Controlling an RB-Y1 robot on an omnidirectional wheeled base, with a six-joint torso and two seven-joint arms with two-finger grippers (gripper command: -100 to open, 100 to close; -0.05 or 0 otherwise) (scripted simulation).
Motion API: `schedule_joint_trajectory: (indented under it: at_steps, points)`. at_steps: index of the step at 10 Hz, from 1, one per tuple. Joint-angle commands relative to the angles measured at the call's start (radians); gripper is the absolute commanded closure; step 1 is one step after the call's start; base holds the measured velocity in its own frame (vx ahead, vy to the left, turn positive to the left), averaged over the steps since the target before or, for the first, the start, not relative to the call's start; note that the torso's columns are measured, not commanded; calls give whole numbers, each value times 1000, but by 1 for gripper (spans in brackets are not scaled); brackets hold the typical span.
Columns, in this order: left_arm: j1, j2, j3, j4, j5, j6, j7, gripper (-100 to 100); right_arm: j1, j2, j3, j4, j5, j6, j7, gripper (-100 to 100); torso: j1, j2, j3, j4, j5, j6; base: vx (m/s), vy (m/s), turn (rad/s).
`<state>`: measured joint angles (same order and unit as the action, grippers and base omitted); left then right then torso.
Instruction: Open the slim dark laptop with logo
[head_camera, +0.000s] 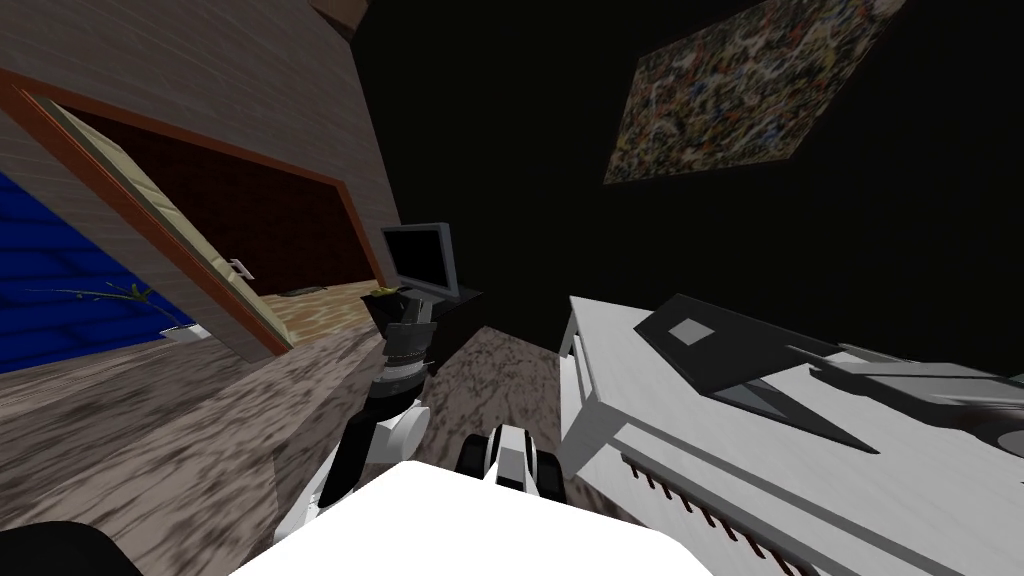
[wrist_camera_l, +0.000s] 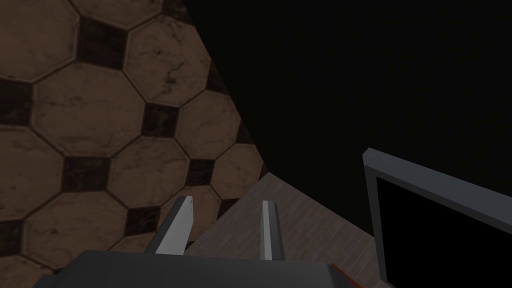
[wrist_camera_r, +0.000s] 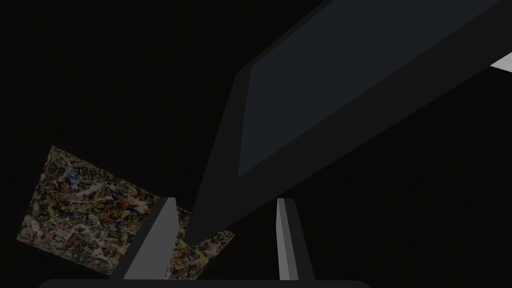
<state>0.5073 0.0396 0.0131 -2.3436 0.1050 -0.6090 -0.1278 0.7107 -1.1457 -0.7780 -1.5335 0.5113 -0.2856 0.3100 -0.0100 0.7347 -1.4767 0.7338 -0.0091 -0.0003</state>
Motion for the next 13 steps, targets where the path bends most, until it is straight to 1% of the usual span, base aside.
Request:
schedule_joint_trajectory:
  at_steps: [1, 6, 7, 8, 10, 13]
  points:
    - [0, 0, 0, 0, 0, 0, 0, 0, -10, 23, 30, 29, -40, -15, -49, 100, 1, -1, 0, -1, -1, 0, -38, -78, 33]
    - [0, 0, 0, 0, 0, 0, 0, 0, -44, 56, 81, 86, -113, -37, -132, 100, 2, -2, -1, -2, -2, -1, -37, -70, 36]
    - [0, 0, 0, 0, 0, 0, 0, 0, -43, 42, 59, 76, -107, -23, -125, 100, 3, -3, -1, -3, -3, -2, -17, -32, -7]
    - [0, 0, 0, 0, 0, 0, 0, 0, -67, 71, 84, 99, -133, -31, -152, 100, 6, -4, -2, -1, 2, -2, -36, -51, 59]
    - [0, 0, 0, 0, 0, 0, 0, 0, -90, 99, 110, 123, -157, -41, -175, 100, 3, -2, -2, -1, 1, -4, -61, -93, 78]
    - [0, 0, 0, 0, 0, 0, 0, 0, -124, 140, 150, 159, -193, -57, -210, 100, 8, -4, -2, -3, -1, -4, -37, -65, 50]
